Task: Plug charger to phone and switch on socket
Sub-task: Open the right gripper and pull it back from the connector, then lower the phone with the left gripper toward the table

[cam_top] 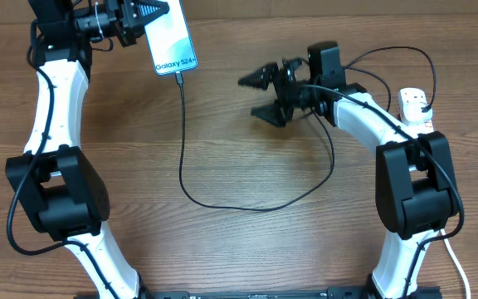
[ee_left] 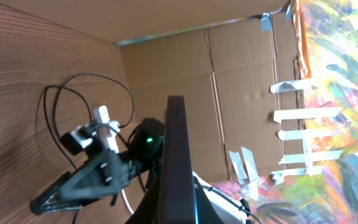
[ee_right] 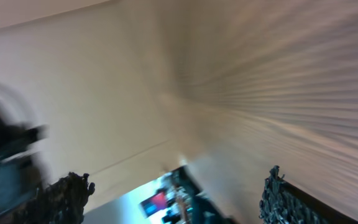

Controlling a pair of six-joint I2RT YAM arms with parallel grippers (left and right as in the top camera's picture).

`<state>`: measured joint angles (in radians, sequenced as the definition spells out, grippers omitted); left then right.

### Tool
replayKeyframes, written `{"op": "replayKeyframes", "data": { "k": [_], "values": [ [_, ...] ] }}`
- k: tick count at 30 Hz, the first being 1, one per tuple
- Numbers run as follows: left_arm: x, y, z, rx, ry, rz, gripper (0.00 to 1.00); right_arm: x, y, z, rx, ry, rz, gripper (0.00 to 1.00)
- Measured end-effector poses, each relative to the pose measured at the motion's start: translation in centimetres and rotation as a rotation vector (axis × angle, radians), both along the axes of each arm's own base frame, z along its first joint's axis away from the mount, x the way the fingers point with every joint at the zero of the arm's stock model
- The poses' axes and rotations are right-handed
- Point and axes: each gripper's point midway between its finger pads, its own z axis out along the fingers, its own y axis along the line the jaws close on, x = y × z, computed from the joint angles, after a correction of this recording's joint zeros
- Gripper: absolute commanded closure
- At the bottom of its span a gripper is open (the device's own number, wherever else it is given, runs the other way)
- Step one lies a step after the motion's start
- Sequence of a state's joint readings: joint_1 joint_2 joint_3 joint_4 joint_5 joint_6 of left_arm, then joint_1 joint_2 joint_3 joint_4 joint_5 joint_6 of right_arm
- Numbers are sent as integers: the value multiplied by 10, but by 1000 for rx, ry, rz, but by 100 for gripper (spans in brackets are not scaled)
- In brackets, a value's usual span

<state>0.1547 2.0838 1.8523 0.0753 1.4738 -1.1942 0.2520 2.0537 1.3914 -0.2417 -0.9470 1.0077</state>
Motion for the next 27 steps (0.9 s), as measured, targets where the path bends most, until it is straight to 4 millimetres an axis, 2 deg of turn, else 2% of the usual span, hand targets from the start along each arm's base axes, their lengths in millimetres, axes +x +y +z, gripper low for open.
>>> {"op": "replayKeyframes", "data": {
  "k": [6,10,12,15,17,20,23,27],
  "values": [
    [-2,-28,-5,8,14,-28,96,-13,-27,-45,-252,16,-16,11],
    [-7,-51,-28,28,120,-35,96,-13,-39,-47,-343,-18,-27,11],
    [-11,-61,-48,64,202,-19,96,-12,-47,-34,-391,-66,-43,10],
    [-19,-70,-77,142,286,8,96,-12,-58,1,-447,-161,-74,9],
    [-25,-73,-95,210,319,24,96,-15,-66,28,-479,-223,-96,9],
    [-33,-74,-116,308,335,39,96,-24,-78,57,-527,-285,-123,9],
    [-42,-73,-136,411,355,47,96,-31,-88,69,-574,-308,-142,9],
    [-53,-70,-158,547,378,55,96,-37,-96,66,-618,-296,-137,9]
  ]
}}
